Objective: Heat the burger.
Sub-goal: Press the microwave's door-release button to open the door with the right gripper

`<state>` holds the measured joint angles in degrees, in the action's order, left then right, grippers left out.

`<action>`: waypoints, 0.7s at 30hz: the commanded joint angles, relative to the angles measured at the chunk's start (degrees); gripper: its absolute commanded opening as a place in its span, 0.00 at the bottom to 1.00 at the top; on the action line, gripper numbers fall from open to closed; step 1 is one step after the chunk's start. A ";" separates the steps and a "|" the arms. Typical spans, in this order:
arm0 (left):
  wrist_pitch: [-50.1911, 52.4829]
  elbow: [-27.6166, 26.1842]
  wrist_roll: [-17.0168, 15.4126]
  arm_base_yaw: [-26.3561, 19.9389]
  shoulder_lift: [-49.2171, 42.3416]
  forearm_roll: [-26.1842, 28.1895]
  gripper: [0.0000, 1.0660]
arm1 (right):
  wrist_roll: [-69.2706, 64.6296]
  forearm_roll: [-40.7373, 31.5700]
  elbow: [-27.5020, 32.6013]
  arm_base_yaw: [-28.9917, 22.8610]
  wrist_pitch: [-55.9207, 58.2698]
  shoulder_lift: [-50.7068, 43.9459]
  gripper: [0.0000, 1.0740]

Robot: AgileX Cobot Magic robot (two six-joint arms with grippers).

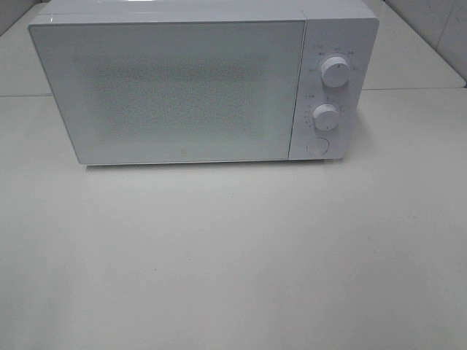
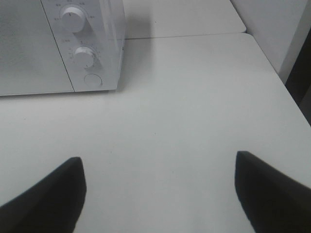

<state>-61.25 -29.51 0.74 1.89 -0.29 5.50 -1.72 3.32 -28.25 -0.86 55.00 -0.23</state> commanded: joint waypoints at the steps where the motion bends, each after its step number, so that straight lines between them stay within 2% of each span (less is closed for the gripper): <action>1: 0.11 0.06 -0.29 -0.23 -0.69 -0.06 0.94 | -0.57 -0.06 0.17 0.40 0.06 -2.06 0.70; 21: 0.11 0.06 -0.29 -0.23 -0.74 -0.06 0.94 | -0.52 0.06 -0.97 0.40 -0.74 -1.55 0.72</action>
<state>-61.25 -29.51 0.74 1.89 -0.29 5.50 -1.72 3.32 -28.76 -0.80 54.77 -0.23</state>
